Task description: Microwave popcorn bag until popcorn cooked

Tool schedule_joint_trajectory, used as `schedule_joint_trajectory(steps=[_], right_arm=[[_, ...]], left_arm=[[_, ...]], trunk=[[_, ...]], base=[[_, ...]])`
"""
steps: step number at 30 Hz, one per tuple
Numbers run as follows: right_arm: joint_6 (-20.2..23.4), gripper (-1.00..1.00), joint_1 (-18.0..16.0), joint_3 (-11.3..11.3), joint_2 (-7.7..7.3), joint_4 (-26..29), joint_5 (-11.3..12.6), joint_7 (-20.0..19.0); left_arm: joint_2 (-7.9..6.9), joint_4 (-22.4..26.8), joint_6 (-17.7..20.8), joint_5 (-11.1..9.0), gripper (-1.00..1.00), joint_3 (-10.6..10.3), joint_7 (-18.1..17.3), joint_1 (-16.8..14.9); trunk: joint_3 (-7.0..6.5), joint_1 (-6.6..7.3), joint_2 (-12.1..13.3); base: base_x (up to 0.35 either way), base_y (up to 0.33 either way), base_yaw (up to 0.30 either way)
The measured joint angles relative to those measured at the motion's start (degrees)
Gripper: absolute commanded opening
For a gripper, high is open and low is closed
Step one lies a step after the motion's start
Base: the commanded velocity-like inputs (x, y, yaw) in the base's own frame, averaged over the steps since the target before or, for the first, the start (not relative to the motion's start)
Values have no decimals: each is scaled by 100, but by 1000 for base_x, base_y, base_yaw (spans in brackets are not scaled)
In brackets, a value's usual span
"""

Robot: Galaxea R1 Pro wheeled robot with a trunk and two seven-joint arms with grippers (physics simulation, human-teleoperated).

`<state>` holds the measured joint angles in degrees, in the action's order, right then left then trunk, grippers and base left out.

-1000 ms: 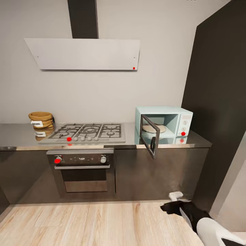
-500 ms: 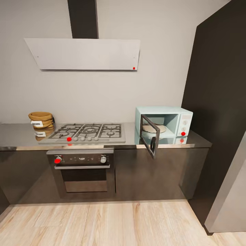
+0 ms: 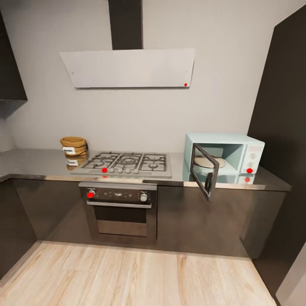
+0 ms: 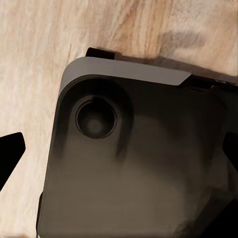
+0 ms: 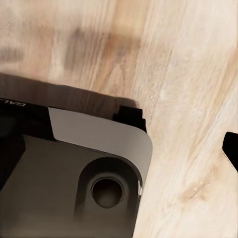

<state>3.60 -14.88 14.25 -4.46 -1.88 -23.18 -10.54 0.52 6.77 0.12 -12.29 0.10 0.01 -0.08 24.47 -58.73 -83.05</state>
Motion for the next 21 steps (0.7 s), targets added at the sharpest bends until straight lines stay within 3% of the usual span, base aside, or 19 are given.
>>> schedule_joint_trajectory(steps=[21], right_arm=[[-13,100,0,2,18,0,2,247]], left_arm=[[0,-14,-4,5,100,7,7,0]], trunk=[[0,0,0]], base=[[0,0,300]])
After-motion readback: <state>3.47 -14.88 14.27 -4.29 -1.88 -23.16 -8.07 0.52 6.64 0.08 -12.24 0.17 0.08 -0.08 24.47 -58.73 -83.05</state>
